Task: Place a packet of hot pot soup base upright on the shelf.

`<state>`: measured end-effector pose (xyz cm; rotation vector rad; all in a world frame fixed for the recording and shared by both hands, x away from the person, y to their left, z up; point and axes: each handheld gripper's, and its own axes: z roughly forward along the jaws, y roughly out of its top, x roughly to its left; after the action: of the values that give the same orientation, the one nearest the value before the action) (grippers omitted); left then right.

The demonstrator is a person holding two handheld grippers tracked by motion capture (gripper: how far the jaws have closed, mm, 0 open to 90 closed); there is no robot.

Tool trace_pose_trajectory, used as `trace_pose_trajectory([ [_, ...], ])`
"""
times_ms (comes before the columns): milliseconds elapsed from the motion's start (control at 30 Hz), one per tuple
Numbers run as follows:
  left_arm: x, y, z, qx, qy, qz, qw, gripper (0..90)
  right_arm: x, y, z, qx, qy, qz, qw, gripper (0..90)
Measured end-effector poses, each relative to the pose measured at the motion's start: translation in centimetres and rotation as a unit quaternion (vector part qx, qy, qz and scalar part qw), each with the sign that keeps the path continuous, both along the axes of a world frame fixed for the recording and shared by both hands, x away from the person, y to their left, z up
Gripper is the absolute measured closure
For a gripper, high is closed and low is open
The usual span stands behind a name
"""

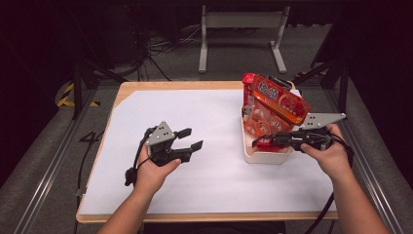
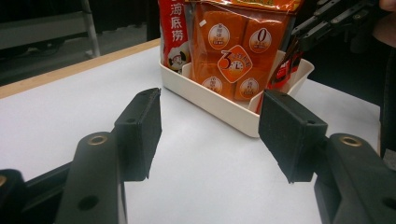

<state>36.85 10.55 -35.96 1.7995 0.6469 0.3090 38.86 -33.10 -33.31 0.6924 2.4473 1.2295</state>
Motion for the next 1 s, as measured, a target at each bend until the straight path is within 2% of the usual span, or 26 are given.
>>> trace_pose_trajectory([
  [100,0.0,0.1,0.0,0.001,-0.001,0.002,1.0,40.3,-0.1,-0.1,0.1,0.011,-0.001,-0.006,0.9999,70.5],
  [200,0.0,0.2,0.0,0.002,-0.001,0.005,1.0,39.0,-0.4,0.1,0.5,0.04,-0.004,-0.008,0.9992,54.9],
  [333,-0.3,0.8,0.0,0.007,0.0,0.008,0.9999,36.9,-0.9,0.6,1.1,0.069,-0.01,-0.013,0.9975,42.1],
  [567,-1.3,2.4,-0.1,0.018,-0.004,0.017,0.9997,33.3,-2.4,2.0,2.1,0.102,-0.034,-0.033,0.9937,33.8],
  [733,-2.1,3.5,0.2,0.013,-0.003,0.021,0.9997,31.6,-3.4,3.4,2.5,0.114,-0.047,-0.06,0.9906,30.3],
  [833,-2.6,4.0,0.3,0.012,-0.004,0.023,0.9997,31.0,-4.0,4.2,2.4,0.13,-0.047,-0.056,0.9888,28.6],
  [967,-3.1,4.4,0.3,0.013,-0.002,0.024,0.9996,30.7,-4.6,5.3,2.1,0.125,-0.052,-0.048,0.9896,28.3],
  [1000,-3.3,4.6,0.3,0.013,-0.001,0.026,0.9996,30.5,-5.0,5.9,2.0,0.128,-0.054,-0.054,0.9889,28.0],
])
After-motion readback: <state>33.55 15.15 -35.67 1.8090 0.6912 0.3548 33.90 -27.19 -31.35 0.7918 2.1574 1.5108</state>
